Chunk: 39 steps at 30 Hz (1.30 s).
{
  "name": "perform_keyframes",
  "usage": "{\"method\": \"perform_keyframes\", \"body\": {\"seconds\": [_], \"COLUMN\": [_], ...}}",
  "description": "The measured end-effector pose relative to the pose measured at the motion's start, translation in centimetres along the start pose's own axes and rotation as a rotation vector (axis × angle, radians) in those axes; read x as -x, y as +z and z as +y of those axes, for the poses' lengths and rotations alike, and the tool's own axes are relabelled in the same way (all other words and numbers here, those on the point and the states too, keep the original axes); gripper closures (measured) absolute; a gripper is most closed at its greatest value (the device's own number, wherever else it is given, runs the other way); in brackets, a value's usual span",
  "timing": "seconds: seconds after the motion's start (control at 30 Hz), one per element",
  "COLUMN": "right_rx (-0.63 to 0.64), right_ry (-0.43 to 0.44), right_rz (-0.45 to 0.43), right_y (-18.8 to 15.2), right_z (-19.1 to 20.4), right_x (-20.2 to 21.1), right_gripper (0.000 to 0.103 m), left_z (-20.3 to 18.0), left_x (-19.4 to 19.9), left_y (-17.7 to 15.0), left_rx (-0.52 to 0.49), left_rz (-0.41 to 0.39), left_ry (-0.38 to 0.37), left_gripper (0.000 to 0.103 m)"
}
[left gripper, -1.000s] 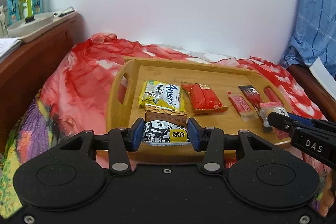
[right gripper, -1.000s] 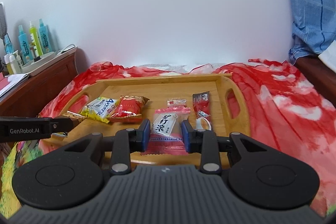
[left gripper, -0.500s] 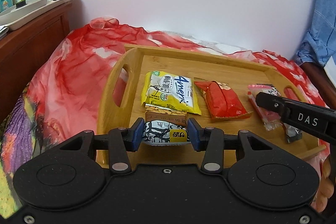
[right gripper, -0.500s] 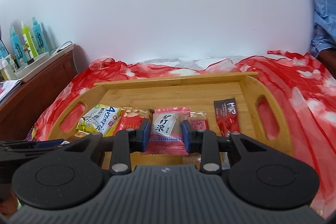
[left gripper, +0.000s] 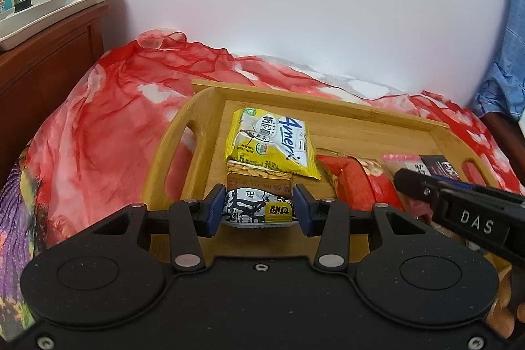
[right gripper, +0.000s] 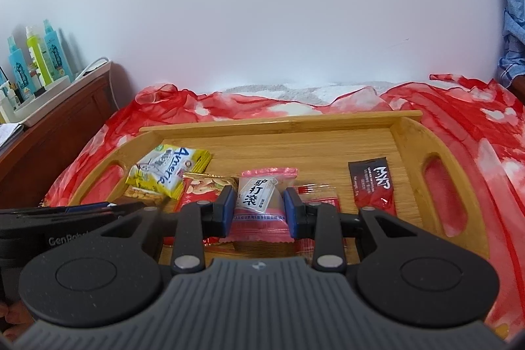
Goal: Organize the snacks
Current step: 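Lower both packs onto the tray and open both tools, then grasp the green Peas Wasabi bag with the left tool while the right tool grasps the clear biscuit stick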
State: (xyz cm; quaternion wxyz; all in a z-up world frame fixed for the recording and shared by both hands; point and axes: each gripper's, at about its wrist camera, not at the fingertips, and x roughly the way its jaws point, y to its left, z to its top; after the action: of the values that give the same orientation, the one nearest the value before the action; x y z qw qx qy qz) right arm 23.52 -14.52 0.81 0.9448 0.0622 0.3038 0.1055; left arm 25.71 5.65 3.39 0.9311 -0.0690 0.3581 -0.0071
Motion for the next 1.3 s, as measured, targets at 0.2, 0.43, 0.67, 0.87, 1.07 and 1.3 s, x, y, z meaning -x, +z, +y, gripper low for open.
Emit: {"method": "perform_keyframes", "body": {"seconds": [0.2,0.43,0.67,0.87,1.07,1.3], "right_rx": [-0.012,-0.019,-0.016,-0.014,0.026,0.064], "right_ry": [0.001,0.005,0.008,0.012,0.006,0.009], "right_rz": [0.017,0.022,0.013,-0.02,-0.057,-0.085], "right_y": [-0.2,-0.4,-0.5,-0.2,-0.1,-0.7], "right_z": [-0.3,-0.4,-0.3,-0.4,-0.4,-0.8], "right_x": [-0.8,-1.1,-0.9,0.5,2.7,6.0], "right_gripper": [0.066,0.066,0.062,0.052,0.038,0.031], "left_z": [-0.2,-0.6,-0.7,-0.7,-0.8,-1.5], "left_x": [-0.8,-1.0,-0.8,0.4,2.8,5.9], "left_y": [-0.1,-0.2,-0.3,-0.4,-0.8,-1.8], "left_rx": [-0.004,-0.023,-0.042,-0.071,-0.108,-0.137], "left_rz": [0.001,-0.011,-0.006,-0.013,-0.039,-0.06], "left_ry": [0.013,0.023,0.03,0.036,0.018,-0.014], "left_gripper": [0.061,0.06,0.059,0.057,0.033,0.019]}}
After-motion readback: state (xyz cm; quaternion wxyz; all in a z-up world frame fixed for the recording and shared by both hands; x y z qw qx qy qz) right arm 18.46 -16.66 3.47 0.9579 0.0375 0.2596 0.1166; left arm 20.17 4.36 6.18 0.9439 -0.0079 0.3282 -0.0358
